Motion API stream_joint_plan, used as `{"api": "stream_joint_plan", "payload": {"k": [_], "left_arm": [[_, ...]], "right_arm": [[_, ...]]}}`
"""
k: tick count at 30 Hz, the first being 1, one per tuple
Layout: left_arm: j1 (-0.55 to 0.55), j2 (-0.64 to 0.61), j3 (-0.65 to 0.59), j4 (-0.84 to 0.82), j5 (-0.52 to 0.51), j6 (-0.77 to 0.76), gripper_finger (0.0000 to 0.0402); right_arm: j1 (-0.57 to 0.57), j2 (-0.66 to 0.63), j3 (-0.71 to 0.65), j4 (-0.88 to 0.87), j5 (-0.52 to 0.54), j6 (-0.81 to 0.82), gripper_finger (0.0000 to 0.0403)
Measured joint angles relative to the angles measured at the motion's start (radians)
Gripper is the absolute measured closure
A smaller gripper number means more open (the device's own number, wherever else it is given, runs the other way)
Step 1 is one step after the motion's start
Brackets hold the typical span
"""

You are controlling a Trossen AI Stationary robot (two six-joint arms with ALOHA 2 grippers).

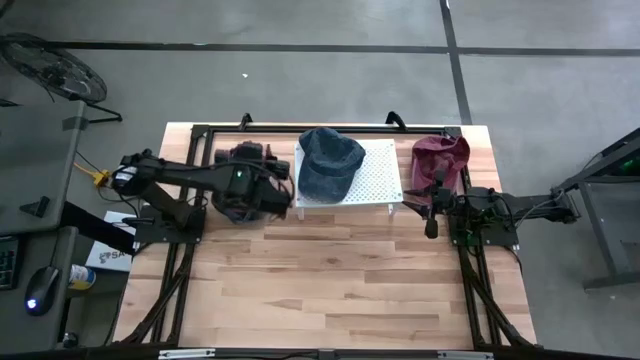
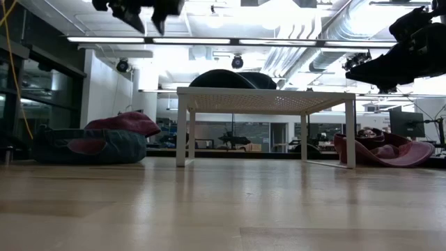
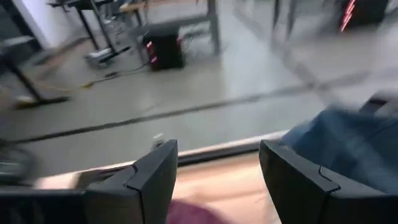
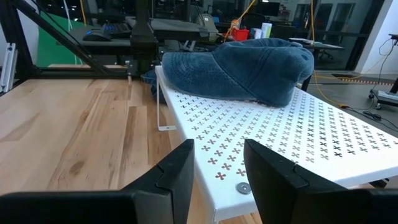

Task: Pick & Place hat
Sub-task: Stack the blue cap on top of the other blue cap on the shelf

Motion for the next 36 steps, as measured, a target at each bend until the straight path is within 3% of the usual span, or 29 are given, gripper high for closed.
{"api": "stream_joint_plan", "payload": {"k": [7, 15, 28, 36], "left_arm": [[0.126, 0.000, 0.000, 0.000, 0.331, 0.399, 0.0176], [0.187, 0.000, 0.000, 0.008, 0.590, 0.721, 0.0176], [0.184, 0.000, 0.000, 0.001, 0.850, 0.812, 0.0176], [0.169, -0.002, -0.059, 0.002, 0.906, 0.878, 0.0176]], "right_arm": [[0.000, 0.000, 0.000, 0.001, 0.000, 0.000, 0.0269], [0.000, 0.000, 0.000, 0.001, 0.000, 0.000, 0.0269], [0.000, 0.000, 0.000, 0.001, 0.000, 0.000, 0.0269], [0.000, 0.000, 0.000, 0.001, 0.000, 0.000, 0.0269]]}}
